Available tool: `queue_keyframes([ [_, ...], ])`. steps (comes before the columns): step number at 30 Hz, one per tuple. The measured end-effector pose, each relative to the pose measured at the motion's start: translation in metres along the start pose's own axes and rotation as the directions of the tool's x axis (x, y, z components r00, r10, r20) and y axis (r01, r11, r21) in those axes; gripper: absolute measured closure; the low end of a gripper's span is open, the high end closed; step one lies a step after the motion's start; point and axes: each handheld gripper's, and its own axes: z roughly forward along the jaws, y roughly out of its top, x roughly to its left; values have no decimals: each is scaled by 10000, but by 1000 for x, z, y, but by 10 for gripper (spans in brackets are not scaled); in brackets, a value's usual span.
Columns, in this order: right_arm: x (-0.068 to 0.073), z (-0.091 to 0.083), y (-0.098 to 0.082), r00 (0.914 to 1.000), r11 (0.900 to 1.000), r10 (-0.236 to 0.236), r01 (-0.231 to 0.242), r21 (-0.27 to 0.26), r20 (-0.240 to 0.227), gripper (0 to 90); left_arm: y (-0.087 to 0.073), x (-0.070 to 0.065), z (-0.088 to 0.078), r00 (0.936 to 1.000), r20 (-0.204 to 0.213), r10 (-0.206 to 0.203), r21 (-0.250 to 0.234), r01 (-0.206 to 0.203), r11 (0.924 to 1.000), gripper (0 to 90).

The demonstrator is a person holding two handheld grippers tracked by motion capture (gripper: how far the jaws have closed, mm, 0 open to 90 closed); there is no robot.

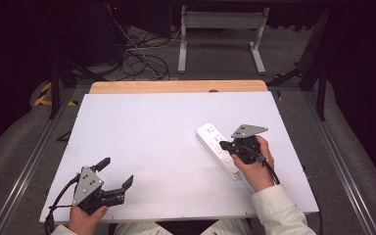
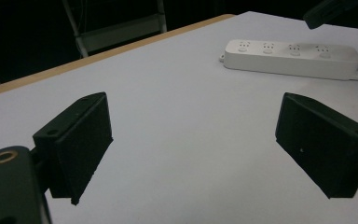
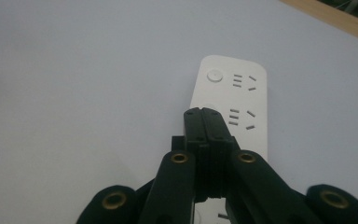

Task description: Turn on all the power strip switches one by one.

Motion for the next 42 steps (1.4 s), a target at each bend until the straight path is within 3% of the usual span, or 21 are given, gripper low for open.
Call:
queue_keyframes([
  [4,-2,10,-1,9997,9997,175,-172,197,-161,900,0,0,0,10000,35,9,17,-9,10000,112],
  [16,-5,28,-6,9998,9968,180,-184,777,58,900,0,0,0,10000,26,5,0,-5,10000,112],
  [32,-3,34,-9,9999,9937,61,-72,1119,103,900,0,0,0,10000,20,34,9,-34,10000,112],
  [42,-3,34,-10,9998,9946,163,-168,1021,58,900,0,0,-1,10000,16,29,3,-29,10000,112],
])
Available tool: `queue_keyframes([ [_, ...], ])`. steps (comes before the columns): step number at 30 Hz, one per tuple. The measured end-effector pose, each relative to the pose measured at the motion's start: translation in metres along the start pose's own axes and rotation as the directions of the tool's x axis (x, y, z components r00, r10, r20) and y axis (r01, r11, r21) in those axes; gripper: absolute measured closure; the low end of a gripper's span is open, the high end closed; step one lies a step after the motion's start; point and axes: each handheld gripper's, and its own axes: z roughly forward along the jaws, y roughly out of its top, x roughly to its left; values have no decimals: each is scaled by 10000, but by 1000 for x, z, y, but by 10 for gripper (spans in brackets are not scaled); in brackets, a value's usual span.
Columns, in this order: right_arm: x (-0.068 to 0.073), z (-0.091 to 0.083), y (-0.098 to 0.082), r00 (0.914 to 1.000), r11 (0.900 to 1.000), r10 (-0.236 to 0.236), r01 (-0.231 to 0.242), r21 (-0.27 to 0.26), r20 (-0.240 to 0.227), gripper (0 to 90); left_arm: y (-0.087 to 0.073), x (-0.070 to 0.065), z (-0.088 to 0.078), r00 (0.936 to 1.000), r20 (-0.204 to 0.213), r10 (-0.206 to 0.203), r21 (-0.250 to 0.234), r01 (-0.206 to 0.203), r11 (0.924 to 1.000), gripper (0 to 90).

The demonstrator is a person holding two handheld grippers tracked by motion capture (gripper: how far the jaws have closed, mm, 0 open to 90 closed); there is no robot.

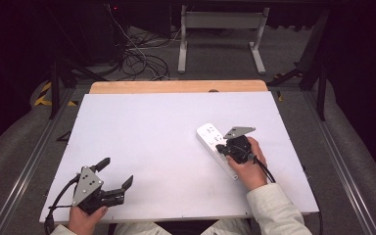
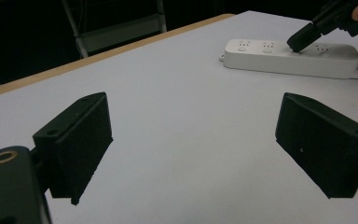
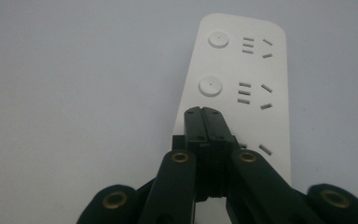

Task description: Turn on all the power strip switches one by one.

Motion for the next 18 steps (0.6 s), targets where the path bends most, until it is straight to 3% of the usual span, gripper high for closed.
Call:
queue_keyframes([
  [18,1,2,-1,10000,9999,53,-53,138,27,900,0,0,0,10000,8,-22,2,22,10000,112],
])
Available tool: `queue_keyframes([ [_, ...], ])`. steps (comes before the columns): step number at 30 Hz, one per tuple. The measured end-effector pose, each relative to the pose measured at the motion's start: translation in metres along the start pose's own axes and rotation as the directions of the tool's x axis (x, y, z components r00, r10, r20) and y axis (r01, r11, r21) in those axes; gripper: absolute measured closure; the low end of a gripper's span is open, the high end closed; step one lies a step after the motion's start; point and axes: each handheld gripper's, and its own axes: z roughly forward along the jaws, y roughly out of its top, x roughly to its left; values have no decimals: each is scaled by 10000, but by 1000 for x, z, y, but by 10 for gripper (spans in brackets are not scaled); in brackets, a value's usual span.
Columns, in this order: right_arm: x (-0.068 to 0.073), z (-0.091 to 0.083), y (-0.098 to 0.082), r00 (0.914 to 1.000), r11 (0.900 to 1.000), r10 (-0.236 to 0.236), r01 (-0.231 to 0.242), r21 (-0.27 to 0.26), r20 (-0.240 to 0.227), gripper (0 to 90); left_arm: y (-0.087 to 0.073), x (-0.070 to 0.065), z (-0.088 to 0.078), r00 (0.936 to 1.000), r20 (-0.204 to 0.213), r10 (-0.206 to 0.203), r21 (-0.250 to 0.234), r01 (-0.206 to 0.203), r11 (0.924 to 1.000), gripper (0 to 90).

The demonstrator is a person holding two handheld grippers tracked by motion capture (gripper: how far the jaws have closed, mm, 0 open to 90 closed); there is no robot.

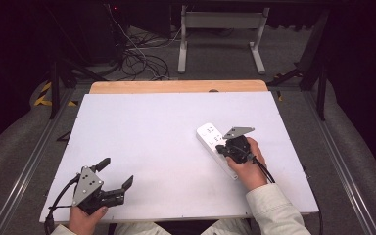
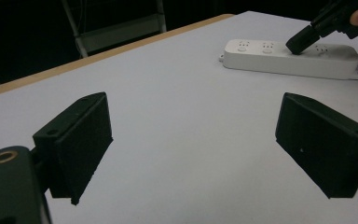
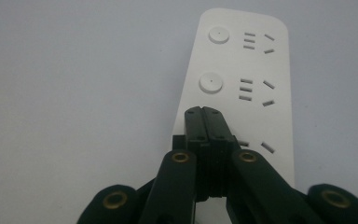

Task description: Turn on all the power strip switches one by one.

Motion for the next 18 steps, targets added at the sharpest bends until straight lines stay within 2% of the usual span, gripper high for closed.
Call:
queue_keyframes([
  [10,-1,1,-2,9998,9998,187,-187,-39,-54,900,0,0,0,10000,-26,-3,-26,3,10000,112],
  [12,0,1,-1,10000,10000,71,-71,52,12,900,0,0,0,10000,-14,-14,-30,14,10000,112],
  [14,1,2,-1,10000,10000,28,-28,29,79,900,0,0,0,10000,-4,-13,1,13,10000,112],
  [18,-1,1,-3,9998,9996,208,-210,-170,-73,900,0,0,0,10000,-7,-20,-1,20,10000,112],
])
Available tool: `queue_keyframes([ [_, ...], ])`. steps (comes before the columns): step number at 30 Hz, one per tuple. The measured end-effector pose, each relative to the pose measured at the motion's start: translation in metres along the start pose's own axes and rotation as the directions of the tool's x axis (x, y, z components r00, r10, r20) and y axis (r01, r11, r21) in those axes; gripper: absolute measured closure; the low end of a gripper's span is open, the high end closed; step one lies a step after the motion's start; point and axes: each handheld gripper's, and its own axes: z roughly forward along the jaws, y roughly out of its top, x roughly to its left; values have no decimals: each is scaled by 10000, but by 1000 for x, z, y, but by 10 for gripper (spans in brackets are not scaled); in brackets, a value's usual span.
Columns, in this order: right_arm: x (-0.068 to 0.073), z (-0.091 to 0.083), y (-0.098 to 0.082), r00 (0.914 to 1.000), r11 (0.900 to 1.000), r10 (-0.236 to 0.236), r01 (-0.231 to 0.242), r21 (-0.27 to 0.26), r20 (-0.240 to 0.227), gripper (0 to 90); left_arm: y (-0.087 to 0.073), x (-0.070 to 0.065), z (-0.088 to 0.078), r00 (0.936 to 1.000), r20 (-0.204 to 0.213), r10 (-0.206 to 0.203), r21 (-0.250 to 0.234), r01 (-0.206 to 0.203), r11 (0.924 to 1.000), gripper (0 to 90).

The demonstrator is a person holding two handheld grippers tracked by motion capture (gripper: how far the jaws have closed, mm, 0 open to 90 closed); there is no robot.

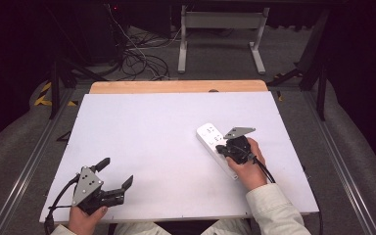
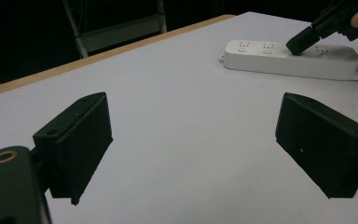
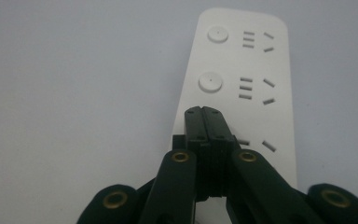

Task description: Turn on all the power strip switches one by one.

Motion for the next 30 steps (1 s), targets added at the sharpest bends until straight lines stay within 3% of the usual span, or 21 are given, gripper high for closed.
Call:
queue_keyframes([
  [1,0,-2,-1,9999,9998,-93,95,-165,107,900,0,0,0,10000,-10,7,-26,-7,10000,112],
  [2,3,-11,2,9995,9955,-252,268,-904,197,900,0,0,0,10000,14,31,-37,-31,10000,112],
  [3,3,-11,2,9995,9955,-252,268,-904,197,900,0,0,0,10000,12,19,-43,-19,10000,112],
  [4,2,-25,8,10000,9864,-50,56,-1643,40,900,0,1,1,10000,25,54,-17,-54,10000,112],
  [6,3,-31,10,10000,9836,-62,70,-1803,46,900,0,1,1,10000,51,-19,7,19,10000,112],
  [15,8,-36,13,9991,9831,-341,382,-1789,258,900,0,0,0,10000,-8,24,-36,-24,10000,112],
  [23,5,-38,18,9993,9850,-266,307,-1700,269,900,0,1,1,10000,-6,37,-11,-37,10000,112],
  [30,1,-18,24,9997,9927,-196,213,-1187,157,900,0,0,1,10000,22,60,39,-60,10000,112],
])
